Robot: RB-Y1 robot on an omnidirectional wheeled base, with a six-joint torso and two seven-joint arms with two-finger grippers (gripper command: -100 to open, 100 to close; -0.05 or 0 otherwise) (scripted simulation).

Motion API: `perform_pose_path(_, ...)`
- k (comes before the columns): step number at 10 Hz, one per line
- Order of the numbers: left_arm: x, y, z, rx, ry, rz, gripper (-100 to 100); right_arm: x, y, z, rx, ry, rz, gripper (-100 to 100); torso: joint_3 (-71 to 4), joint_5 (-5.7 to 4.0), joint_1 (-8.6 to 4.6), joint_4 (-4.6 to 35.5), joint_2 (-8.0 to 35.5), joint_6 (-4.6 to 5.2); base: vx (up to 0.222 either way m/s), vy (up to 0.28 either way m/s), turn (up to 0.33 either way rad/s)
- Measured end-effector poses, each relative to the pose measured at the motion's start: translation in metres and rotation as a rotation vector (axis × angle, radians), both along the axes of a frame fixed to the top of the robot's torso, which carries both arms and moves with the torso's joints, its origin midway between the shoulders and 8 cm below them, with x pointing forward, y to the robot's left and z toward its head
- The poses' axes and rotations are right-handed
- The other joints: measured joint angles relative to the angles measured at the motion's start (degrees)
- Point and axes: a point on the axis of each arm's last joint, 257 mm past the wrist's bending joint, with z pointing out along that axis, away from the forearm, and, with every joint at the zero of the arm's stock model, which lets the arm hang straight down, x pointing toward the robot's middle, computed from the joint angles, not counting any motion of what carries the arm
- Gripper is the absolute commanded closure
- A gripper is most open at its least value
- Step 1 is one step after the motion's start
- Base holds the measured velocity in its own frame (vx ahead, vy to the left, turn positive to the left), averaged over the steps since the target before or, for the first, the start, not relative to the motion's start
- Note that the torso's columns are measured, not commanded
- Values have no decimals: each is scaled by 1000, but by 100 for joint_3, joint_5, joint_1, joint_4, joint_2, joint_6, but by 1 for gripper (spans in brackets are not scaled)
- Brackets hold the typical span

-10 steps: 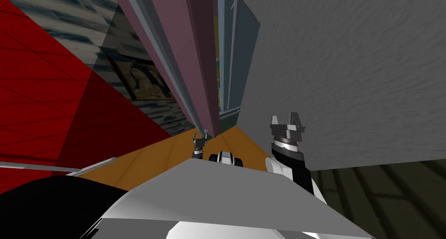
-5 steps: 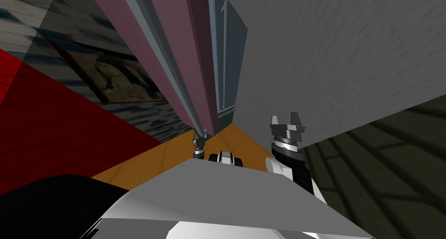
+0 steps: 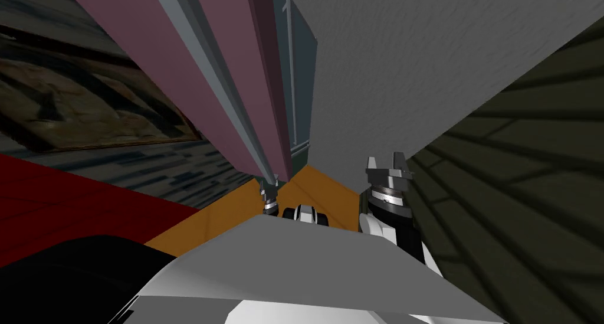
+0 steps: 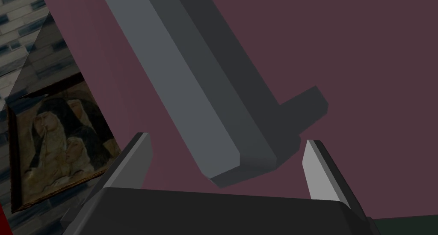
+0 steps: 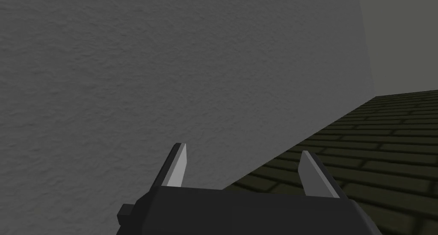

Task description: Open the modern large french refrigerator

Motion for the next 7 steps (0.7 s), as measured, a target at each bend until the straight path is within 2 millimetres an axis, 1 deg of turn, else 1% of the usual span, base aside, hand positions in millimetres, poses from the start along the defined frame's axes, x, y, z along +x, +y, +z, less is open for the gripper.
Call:
perform_pose_path(2,-1,10,2,0,17,75,-100,0,0,0,0,0,0,0,-1,-5,-12,2,0,8,-124,73,-351)
perform_pose_path(3,-3,12,3,4,23,106,-100,0,0,0,0,0,0,0,-1,-7,-26,2,-2,10,-45,30,-98)
perform_pose_path(4,-4,12,4,13,32,121,-100,0,0,0,0,0,0,0,-13,-21,-42,9,-16,6,-5,15,-3)
perform_pose_path(5,-4,12,1,16,46,123,0,0,0,0,0,0,0,0,-16,-5,-32,-16,-32,6,1,12,12)
perform_pose_path(7,-5,14,-5,16,66,127,0,0,0,0,0,0,0,0,-22,25,6,-45,-56,14,0,7,10)
